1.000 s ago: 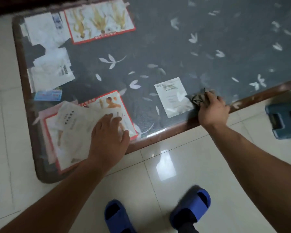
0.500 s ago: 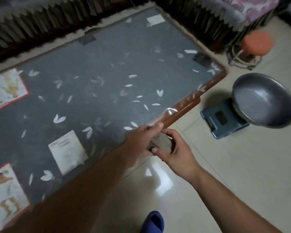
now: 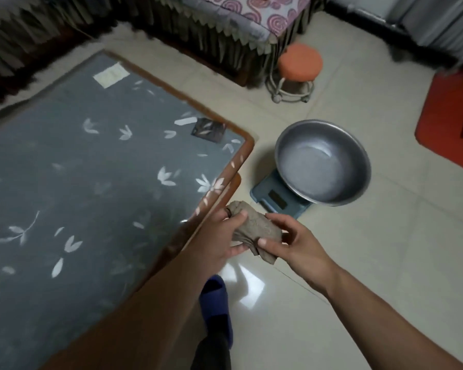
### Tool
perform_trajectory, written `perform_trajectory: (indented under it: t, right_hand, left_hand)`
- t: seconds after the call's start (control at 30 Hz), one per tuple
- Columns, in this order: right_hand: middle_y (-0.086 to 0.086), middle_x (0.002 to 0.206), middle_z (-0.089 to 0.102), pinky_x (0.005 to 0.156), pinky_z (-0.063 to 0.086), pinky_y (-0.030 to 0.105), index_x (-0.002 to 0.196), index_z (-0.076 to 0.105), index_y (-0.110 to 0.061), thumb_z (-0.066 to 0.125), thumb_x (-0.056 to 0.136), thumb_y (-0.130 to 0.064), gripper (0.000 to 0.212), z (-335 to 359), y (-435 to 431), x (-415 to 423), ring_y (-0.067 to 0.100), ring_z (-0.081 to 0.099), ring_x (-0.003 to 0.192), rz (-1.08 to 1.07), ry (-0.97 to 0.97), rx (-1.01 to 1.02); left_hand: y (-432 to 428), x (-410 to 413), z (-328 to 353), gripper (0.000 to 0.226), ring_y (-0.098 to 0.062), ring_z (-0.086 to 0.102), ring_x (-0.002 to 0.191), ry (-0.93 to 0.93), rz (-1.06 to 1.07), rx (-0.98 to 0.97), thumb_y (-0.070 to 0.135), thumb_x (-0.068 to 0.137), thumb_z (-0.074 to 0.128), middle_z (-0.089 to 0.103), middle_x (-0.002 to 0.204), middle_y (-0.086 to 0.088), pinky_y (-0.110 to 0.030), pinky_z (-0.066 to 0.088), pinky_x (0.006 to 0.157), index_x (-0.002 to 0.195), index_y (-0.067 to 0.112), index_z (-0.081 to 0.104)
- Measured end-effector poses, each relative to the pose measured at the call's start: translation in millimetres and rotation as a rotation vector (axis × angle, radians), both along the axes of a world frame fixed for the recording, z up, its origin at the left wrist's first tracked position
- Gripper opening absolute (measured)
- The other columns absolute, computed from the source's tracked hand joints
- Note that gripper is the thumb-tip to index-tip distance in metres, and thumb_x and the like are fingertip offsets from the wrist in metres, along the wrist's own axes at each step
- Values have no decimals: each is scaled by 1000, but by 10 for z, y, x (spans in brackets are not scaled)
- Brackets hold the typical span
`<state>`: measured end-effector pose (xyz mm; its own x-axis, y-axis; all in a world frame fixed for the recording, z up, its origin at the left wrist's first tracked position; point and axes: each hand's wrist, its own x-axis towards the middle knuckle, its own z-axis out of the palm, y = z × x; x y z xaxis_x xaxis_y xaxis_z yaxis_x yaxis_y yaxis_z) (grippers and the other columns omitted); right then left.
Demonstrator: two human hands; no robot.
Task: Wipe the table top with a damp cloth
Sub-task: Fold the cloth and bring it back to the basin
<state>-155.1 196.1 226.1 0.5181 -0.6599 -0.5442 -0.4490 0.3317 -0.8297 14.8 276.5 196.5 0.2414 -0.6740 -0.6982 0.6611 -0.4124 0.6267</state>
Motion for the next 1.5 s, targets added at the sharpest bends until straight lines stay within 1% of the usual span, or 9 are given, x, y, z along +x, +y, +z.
perform_trajectory:
  t: [0.13,0.27,0.4,0.63,0.8,0.97,1.13,1.27,1.5]
  right_hand:
    - [13,117,69,84,59,33,134,53,-16,88,70,-32,75,-334,-667,-29,23,73,100,-247,-4,214]
    - [16,107,75,89,57,39,107,67,1,64,96,-31,34,-762,-1245,-46,28,72,97,-266,-18,408]
    - [23,99,69,87,59,50,102,57,0,68,95,-20,23,-1160,-1682,-107,30,68,89,-466,42,195]
    - [9,107,68,56,53,27,109,64,-24,66,91,-8,24,-1760,-2532,-200,21,65,86,-363,167,78]
    - [14,104,68,75,56,37,108,56,-14,61,86,1,26,-2079,-2891,-135,21,66,88,-63,301,-45]
    - [-2,81,63,63,50,11,109,67,-12,63,92,2,22,-2236,-3079,6,9,62,72,39,229,-146]
    - [7,96,60,80,52,30,109,60,-14,73,89,-20,25,-2368,-3058,-77,22,61,85,46,354,-284]
    - [4,110,55,92,46,29,96,67,-20,71,87,-39,21,-2337,-2921,-153,20,56,105,123,437,-460]
    - [5,127,53,103,43,42,133,53,-22,77,77,-45,65,-2297,-2650,-267,27,47,119,372,518,-518]
  left_hand:
    - [-733,89,-399,34,-28,67,117,46,-128,-1,28,87,74,68,128,-8,-54,56,96,120,22,68]
    - [-1362,42,-840,29,-28,68,117,191,-157,-48,10,97,61,71,125,-10,-50,55,98,125,16,64]
    - [-1797,-95,-1183,28,-26,69,111,90,-226,56,1,97,60,69,124,-7,-45,60,90,120,17,63]
    - [-2455,-255,-1805,26,-19,69,103,-85,-393,224,24,86,77,69,115,-1,-36,61,85,109,26,64]
    - [-2623,-250,-2209,42,-19,67,106,-163,-412,334,49,87,71,68,118,0,-35,60,81,120,24,63]
    - [-2568,-281,-2428,33,-18,68,99,-169,-462,360,59,78,70,70,104,4,-32,55,66,99,35,64]
    - [-2627,-373,-2484,37,-8,66,56,-592,-271,281,51,68,78,65,59,10,-38,62,57,73,26,52]
    - [-2696,-413,-2406,33,-16,76,65,-372,-237,256,33,69,74,76,72,1,-39,63,62,93,12,67]
    - [-2845,-528,-2193,36,-27,75,94,0,-185,392,4,98,47,72,115,-20,-41,63,82,133,3,57]
